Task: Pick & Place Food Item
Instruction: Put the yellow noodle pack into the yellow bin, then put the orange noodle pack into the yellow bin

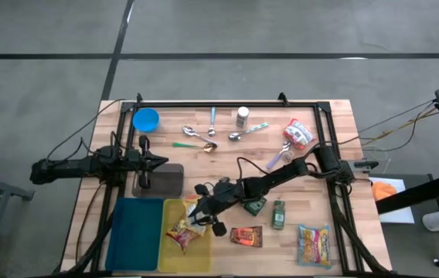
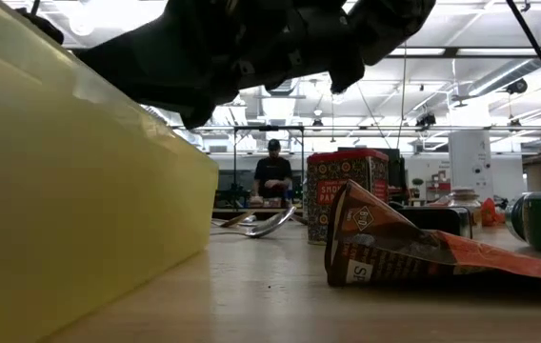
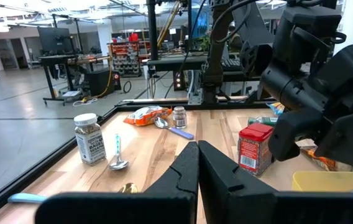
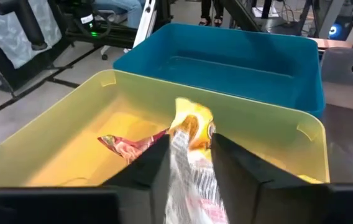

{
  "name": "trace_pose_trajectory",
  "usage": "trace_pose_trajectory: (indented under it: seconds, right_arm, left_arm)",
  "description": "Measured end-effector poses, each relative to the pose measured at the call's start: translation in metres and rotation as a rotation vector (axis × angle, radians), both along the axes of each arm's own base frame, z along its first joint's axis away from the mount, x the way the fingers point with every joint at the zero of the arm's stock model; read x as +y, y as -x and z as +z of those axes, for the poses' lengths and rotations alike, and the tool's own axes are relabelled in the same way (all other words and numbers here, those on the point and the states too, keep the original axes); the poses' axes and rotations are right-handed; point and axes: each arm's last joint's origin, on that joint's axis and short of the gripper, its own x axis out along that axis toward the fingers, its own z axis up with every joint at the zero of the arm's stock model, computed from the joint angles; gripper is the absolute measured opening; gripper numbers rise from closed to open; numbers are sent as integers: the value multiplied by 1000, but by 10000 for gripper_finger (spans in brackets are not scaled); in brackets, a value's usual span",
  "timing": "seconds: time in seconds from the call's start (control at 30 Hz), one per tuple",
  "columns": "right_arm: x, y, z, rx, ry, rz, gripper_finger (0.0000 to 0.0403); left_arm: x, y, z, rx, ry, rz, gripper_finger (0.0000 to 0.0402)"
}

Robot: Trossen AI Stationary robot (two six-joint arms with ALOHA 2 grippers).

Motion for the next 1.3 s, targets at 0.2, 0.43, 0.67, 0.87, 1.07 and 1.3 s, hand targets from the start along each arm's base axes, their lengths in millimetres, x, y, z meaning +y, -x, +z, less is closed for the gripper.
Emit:
trace_pose_trajectory:
  seconds: [0.2,0.43,0.67,0.87,1.07,1.3]
  right_arm:
    - [-1,0,0,-4,3,0,195]
    - [0,0,11,-55,20,9,223]
    - [-7,8,40,-75,66,-77,224]
    - [-25,38,85,-3,251,-179,224]
    - [-44,85,122,182,335,-352,224]
    - [-66,151,147,470,334,-739,224]
  left_arm:
    - [0,0,0,-1,0,0,10]
    - [0,0,0,-1,0,0,10]
    - [0,0,0,-1,0,0,10]
    - [0,0,0,-1,0,0,10]
    - [0,0,0,-1,0,0,10]
    - [0,0,0,-1,0,0,10]
